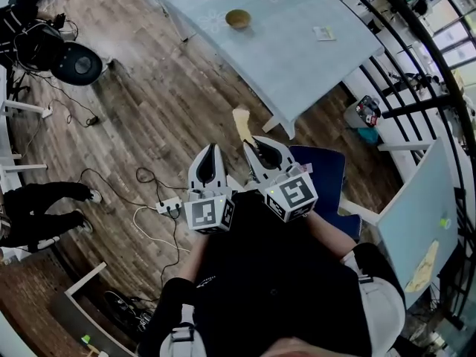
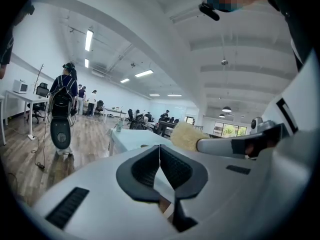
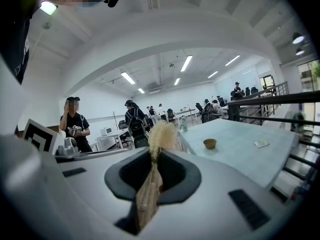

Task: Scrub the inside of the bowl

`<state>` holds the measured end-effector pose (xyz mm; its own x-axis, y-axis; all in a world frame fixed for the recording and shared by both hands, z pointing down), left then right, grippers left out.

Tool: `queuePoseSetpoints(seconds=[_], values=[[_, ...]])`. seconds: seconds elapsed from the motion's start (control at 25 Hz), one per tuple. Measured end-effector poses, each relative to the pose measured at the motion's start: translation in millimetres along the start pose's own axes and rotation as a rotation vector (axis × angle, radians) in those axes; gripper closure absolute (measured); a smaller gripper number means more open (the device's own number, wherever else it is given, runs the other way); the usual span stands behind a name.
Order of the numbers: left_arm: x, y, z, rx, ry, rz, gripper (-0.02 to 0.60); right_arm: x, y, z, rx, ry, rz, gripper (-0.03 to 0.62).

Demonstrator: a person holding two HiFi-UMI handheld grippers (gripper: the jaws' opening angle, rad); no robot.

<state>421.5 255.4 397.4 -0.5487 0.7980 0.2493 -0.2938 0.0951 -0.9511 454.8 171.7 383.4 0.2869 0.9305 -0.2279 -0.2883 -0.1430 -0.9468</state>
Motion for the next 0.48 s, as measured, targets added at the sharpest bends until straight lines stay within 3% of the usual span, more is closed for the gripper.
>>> queuePoseSetpoints(seconds=[0.48], values=[[46, 24, 51, 0.002, -0.061, 0.008, 0.566, -8, 19, 60, -0.018, -0.072, 0.019, 0.549]])
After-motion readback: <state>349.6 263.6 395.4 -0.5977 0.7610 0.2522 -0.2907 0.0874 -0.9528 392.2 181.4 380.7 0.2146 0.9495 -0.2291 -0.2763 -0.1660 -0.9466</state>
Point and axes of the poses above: the fingertips, and each gripper's own axes: z forward along the fingers, x to its left, y out of its top, the point moved 1 cm from there along -z, backward along the fingers, and after that the axes turned 4 degrees about y, right-handed, at the moved point
